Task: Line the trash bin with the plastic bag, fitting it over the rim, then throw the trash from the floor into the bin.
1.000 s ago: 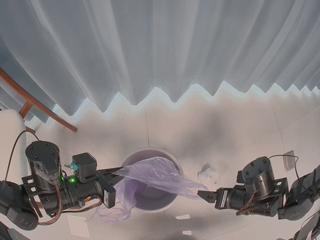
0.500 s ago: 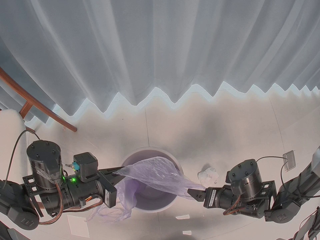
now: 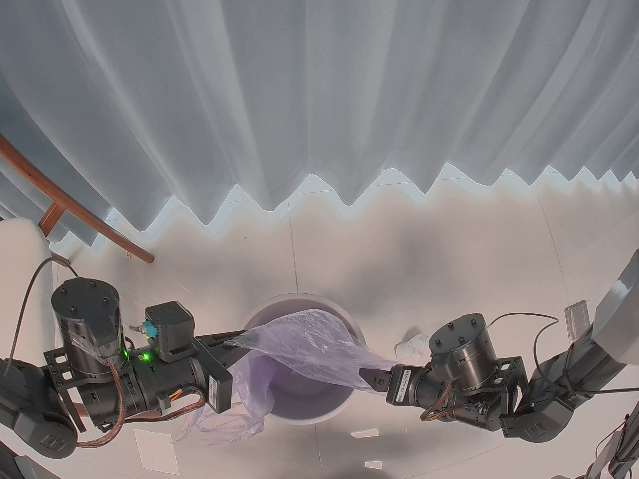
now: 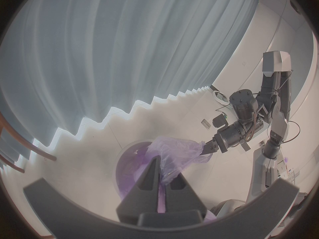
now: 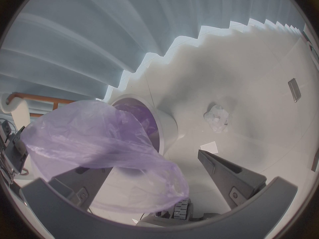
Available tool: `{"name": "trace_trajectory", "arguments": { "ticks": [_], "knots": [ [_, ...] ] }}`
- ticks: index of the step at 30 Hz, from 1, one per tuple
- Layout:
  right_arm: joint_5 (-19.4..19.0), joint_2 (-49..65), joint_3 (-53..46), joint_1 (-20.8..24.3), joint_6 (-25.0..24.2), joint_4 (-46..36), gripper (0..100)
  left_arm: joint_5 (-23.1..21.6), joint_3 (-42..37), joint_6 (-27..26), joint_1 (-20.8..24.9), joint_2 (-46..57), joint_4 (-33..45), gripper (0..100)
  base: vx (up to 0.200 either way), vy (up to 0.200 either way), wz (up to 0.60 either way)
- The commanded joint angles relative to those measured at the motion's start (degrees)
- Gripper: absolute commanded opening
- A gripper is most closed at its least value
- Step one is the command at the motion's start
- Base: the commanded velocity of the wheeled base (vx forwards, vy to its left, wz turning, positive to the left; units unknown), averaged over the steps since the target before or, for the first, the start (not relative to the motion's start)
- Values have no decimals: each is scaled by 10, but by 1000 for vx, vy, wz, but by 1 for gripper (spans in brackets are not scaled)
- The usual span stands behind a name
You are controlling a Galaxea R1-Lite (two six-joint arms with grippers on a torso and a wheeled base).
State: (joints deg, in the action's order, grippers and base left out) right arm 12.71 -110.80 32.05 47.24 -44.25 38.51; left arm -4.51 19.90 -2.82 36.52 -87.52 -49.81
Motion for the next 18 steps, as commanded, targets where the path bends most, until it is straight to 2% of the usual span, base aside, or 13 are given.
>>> {"name": "trace_trajectory", "arguments": {
  "ticks": [1,7,9,10,18],
  "knots": [
    [10,-21,17,-1,-6,1,100,0,2,0,0,2,0,0,0,0,0],
    [15,-21,29,-2,-21,1,100,-1,0,2,0,4,0,0,0,0,0],
    [29,-22,35,-4,-23,1,100,-2,-2,0,0,3,1,0,0,0,0],
    [29,-22,35,-4,-23,1,0,-3,-2,-1,0,3,1,0,0,0,0],
    [34,-4,35,-4,-22,2,0,-5,-4,-2,0,4,1,0,0,0,0]
  ]
}}
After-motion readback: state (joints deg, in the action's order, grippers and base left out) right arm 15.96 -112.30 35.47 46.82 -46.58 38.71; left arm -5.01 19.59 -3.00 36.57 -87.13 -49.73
